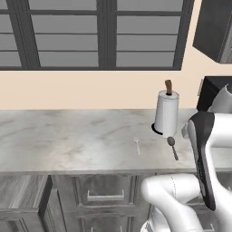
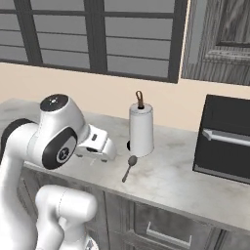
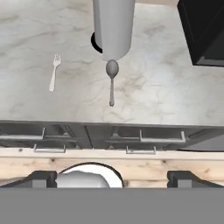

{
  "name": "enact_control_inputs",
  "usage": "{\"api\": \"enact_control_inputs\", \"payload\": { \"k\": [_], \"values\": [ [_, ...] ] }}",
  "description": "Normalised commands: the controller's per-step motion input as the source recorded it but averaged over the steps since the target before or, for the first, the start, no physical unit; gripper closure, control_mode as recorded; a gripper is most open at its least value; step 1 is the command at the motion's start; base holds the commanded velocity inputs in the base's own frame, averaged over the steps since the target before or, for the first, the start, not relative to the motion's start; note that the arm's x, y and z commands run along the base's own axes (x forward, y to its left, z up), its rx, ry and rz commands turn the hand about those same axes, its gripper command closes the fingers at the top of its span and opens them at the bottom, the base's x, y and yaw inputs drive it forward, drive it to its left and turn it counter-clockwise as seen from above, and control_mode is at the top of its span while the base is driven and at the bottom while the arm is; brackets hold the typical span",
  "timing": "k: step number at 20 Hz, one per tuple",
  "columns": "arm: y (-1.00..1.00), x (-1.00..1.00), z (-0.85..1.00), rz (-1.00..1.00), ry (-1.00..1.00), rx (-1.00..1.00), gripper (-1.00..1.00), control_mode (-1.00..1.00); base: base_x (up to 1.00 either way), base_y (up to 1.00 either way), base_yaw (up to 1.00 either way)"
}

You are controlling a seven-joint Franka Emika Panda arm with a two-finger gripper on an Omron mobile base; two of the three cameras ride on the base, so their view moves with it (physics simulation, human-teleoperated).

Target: Organize the utensils by type. Pick up the wooden spoons from the counter and place them in the open cabinet. Then pick up the metallic utensils from the counter and place them in the open drawer.

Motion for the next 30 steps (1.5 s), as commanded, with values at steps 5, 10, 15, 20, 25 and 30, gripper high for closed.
{"api": "enact_control_inputs", "payload": {
  "k": [5,10,15,20,25,30],
  "values": [
    [-0.04,0.38,-0.72,0.0,-0.11,-0.07,-1.0,-1.0,0.0,0.0,0.0],
    [-0.02,0.61,-0.52,0.03,0.0,0.0,-1.0,-1.0,0.0,0.0,0.0],
    [-0.03,0.61,-0.34,0.07,0.08,0.0,-1.0,-1.0,0.0,0.0,0.0],
    [-0.03,0.41,-0.43,0.01,0.15,0.0,-1.0,-1.0,0.0,0.0,0.0],
    [-0.1,0.36,-0.48,0.0,0.17,0.0,-1.0,-1.0,0.0,0.0,0.0],
    [-0.24,0.25,-0.41,0.0,0.07,0.0,-1.0,-1.0,0.0,0.0,0.0]
  ]
}}
